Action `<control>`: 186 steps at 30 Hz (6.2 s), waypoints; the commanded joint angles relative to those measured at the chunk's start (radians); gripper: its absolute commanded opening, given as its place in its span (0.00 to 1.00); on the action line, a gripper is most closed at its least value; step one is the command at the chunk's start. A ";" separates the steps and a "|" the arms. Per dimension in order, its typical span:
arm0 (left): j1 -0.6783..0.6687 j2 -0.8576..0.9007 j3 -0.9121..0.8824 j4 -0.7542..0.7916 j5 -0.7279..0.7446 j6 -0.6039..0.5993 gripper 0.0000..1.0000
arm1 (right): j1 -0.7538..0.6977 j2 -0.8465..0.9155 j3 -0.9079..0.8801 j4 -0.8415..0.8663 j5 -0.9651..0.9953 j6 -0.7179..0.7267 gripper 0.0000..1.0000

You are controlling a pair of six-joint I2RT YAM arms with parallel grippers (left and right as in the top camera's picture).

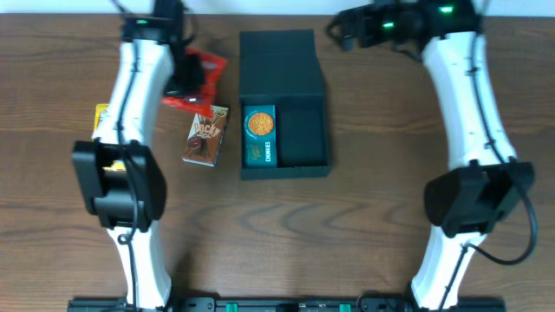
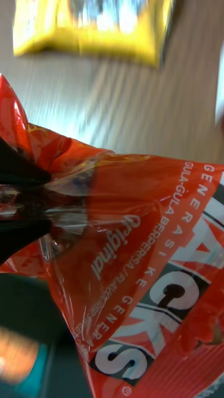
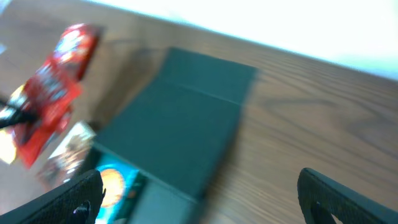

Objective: Pack container
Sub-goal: 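Carry the red Hacks bag into the black box and release it, then withdraw the left gripper and grasp the yellow candy bag, then carry the yellow candy bag into the black box and release it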

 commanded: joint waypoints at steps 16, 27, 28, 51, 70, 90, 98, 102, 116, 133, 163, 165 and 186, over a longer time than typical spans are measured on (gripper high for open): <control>-0.407 -0.033 0.011 -0.090 0.093 -0.377 0.06 | -0.154 -0.017 0.022 -0.162 -0.037 -0.168 0.99; -0.475 -0.034 -0.154 0.039 0.115 -0.534 0.06 | -0.173 -0.072 0.022 -0.430 -0.257 -0.385 0.99; -0.482 -0.034 -0.154 0.047 0.104 -0.570 0.06 | -0.174 -0.080 0.022 -0.438 -0.258 -0.385 0.99; -0.534 -0.033 -0.154 0.071 -0.023 -0.731 0.08 | -0.170 -0.138 0.022 -0.462 -0.257 -0.414 0.99; -0.333 -0.212 -0.045 -0.090 -0.489 -0.473 0.94 | -0.171 -0.138 0.022 -0.311 -0.246 -0.430 0.99; 0.332 -0.267 -0.323 -0.108 -0.349 -0.092 0.95 | -0.103 -0.135 0.022 -0.283 -0.277 -0.425 0.99; 0.351 -0.267 -0.605 0.196 -0.291 -0.024 0.95 | -0.051 -0.135 0.022 -0.274 -0.276 -0.425 0.99; 0.352 -0.267 -0.660 0.321 -0.291 0.021 0.95 | -0.049 -0.135 0.022 -0.266 -0.275 -0.402 0.99; 0.364 -0.225 -0.736 0.644 -0.167 0.409 0.95 | -0.049 -0.136 0.022 -0.264 -0.271 -0.338 0.99; 0.377 -0.110 -0.735 0.678 -0.142 0.533 0.68 | -0.049 -0.136 0.022 -0.245 -0.268 -0.248 0.99; -0.212 -0.262 -0.305 0.317 -0.089 -0.068 0.06 | -0.196 -0.136 0.022 -0.124 -0.174 -0.207 0.99; -0.279 -0.257 -0.305 0.309 -0.117 -0.122 0.06 | -0.229 -0.136 0.022 -0.124 -0.174 -0.208 0.99; -0.548 -0.091 -0.309 0.325 -0.097 -0.396 0.06 | -0.330 -0.136 0.022 -0.130 -0.174 -0.227 0.99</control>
